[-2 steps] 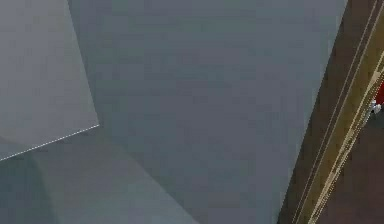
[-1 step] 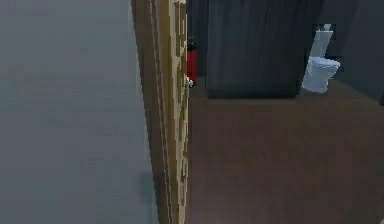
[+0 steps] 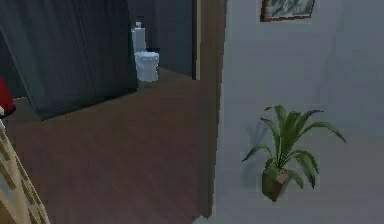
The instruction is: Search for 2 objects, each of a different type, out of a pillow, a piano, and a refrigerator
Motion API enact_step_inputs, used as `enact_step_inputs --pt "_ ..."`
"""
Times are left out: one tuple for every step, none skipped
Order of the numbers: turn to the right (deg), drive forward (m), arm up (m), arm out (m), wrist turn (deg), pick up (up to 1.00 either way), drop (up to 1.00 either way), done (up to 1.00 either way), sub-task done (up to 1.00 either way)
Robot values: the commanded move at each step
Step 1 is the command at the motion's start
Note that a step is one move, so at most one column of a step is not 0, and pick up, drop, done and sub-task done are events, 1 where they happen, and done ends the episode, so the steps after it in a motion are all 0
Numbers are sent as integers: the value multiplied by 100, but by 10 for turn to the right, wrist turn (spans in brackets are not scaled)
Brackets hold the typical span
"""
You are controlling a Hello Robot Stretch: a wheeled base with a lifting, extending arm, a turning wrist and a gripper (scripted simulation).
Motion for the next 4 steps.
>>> enact_step_inputs --pt "0 20 0 0 0 0 0 0 0" --pt "-450 0 0 0 0 0 0 0 0" --pt "-450 0 0 0 0 0 0 0 0" --pt "-450 0 0 0 0 0 0 0 0"
